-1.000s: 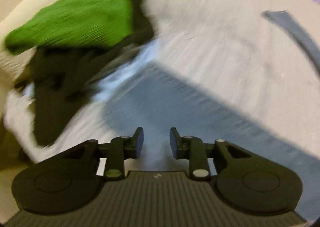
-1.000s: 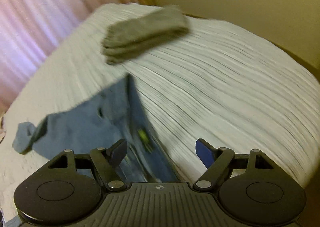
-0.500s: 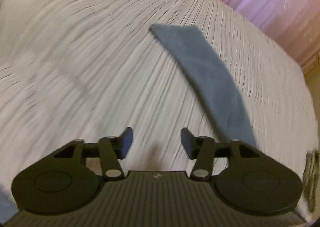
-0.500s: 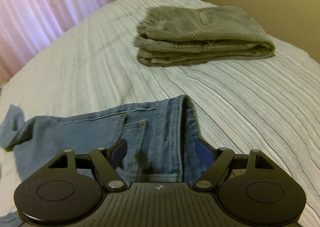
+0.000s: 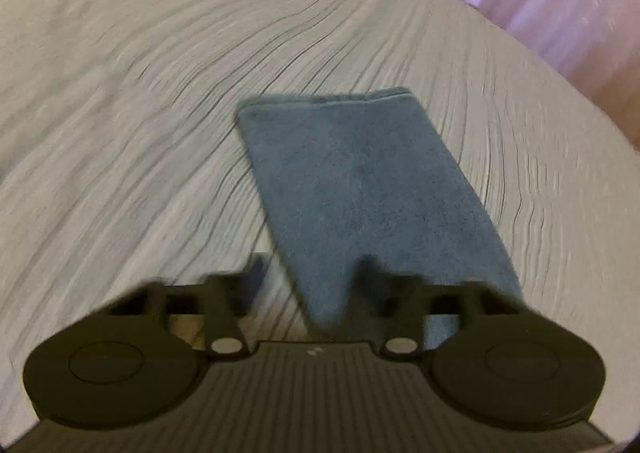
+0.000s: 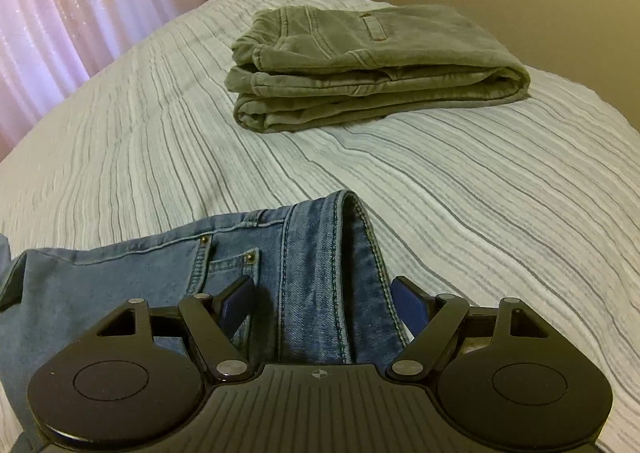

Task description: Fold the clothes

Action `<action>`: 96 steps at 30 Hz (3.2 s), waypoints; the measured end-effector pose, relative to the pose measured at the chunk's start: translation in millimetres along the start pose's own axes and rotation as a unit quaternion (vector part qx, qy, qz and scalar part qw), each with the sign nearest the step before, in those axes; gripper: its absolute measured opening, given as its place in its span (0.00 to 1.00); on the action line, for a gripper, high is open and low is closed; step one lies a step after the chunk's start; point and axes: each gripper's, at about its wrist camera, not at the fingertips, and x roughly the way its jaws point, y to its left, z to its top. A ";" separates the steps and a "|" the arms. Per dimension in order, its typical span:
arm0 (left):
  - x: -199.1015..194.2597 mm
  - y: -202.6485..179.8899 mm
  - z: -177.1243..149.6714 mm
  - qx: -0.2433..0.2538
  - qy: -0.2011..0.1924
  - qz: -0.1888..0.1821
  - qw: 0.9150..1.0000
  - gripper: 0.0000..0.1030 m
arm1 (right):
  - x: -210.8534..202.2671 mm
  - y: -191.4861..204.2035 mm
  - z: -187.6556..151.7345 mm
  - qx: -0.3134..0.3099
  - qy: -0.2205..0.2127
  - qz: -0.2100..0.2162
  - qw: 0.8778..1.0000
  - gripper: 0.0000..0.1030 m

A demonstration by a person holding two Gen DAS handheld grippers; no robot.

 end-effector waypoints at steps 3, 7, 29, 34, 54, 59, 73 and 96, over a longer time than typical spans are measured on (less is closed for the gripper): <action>-36.1 19.5 5.0 -0.040 -0.051 -0.043 0.997 0.01 | -0.5 -1.7 3.1 -0.003 0.007 0.001 1.000 0.72; -138.2 32.9 12.2 -0.034 -0.122 -0.042 0.991 0.01 | -1.4 -6.3 5.3 0.003 0.014 0.008 1.000 0.72; -70.2 75.4 38.2 -0.012 0.016 0.066 0.998 0.35 | 12.4 -3.1 0.9 0.046 0.006 -0.015 0.999 0.73; -25.0 124.2 14.0 -0.114 0.046 0.042 0.992 0.29 | 14.4 1.9 3.2 0.045 0.011 -0.032 0.998 0.73; -68.4 162.1 -22.7 0.046 -0.015 0.089 0.995 0.19 | -37.5 10.6 4.7 0.005 -0.002 -0.049 0.999 0.73; -112.5 149.0 -47.2 0.053 -0.038 0.071 0.995 0.18 | -77.8 -14.6 -3.3 0.025 -0.009 -0.014 1.000 0.73; -254.0 85.5 -177.2 -0.056 -0.001 -0.061 0.997 0.17 | 20.0 -78.7 52.1 0.006 0.079 0.229 0.970 0.42; -341.0 -12.2 -383.6 -0.202 0.032 -0.031 0.978 0.17 | 90.1 -82.1 77.1 0.030 0.190 0.403 0.895 0.12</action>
